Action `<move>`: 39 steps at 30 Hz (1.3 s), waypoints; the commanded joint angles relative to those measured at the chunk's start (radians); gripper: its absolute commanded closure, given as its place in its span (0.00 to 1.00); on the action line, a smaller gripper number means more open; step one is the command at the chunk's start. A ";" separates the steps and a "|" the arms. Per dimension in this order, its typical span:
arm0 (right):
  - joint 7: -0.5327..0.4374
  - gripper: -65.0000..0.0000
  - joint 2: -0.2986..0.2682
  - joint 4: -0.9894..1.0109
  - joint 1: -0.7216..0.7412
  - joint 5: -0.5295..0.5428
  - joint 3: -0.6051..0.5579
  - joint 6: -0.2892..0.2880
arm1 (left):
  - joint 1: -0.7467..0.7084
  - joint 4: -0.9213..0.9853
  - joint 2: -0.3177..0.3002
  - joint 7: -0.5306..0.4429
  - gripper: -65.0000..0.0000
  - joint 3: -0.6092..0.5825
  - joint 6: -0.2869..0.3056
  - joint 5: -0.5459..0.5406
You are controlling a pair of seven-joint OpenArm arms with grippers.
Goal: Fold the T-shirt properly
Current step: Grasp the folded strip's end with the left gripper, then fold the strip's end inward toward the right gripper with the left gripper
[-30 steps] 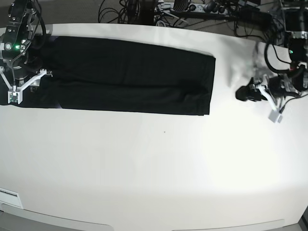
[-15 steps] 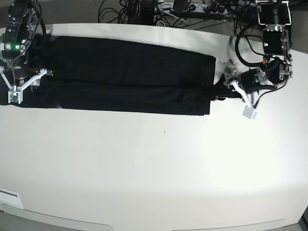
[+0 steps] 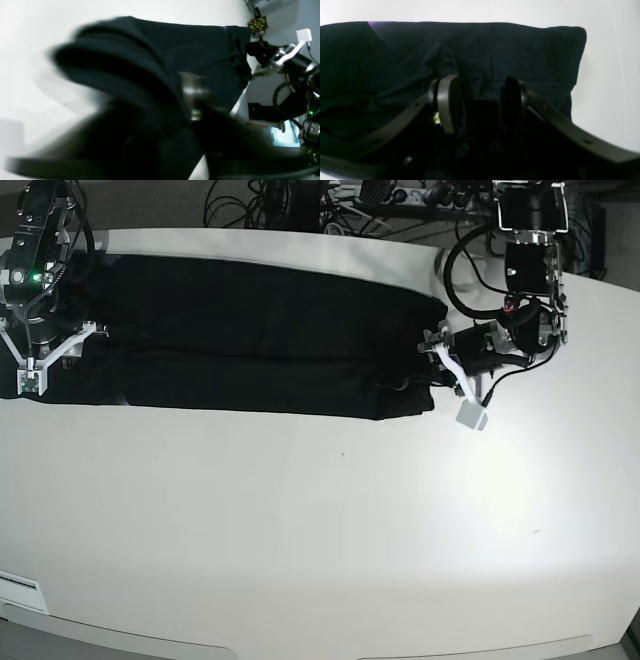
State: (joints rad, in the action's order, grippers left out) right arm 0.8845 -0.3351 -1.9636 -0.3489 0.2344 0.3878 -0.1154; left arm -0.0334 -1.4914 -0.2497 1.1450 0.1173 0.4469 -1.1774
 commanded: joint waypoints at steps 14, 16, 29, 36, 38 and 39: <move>-0.027 0.52 -0.017 -0.109 0.080 0.068 0.007 -0.050 | 0.000 0.005 -0.092 -0.005 1.00 0.171 -0.021 0.059; -0.021 0.52 -0.016 -0.174 0.079 0.114 0.006 -0.095 | 0.000 0.005 -0.122 -0.010 1.00 0.210 -0.021 0.058; -0.052 1.00 -0.008 -0.190 -0.050 0.331 0.005 -0.282 | 0.014 0.005 -0.313 0.037 1.00 0.259 0.079 -0.186; -0.101 1.00 0.006 -0.055 -0.055 0.335 0.005 -0.357 | 0.023 0.005 -0.312 0.128 1.00 0.259 0.127 -0.306; -0.108 1.00 0.006 -0.001 -0.052 0.335 0.005 -0.366 | 0.023 0.005 -0.312 0.129 1.00 0.259 0.135 -0.306; -0.110 1.00 0.005 0.026 -0.051 0.331 0.005 -0.378 | 0.023 0.005 -0.312 0.129 1.00 0.259 0.135 -0.306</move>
State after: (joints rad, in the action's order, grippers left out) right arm 0.7956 -0.3183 -1.9221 -0.4065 0.5514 0.3878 -0.4900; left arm -0.0242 -1.4723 -0.5404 1.2831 0.3679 0.5705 -1.4590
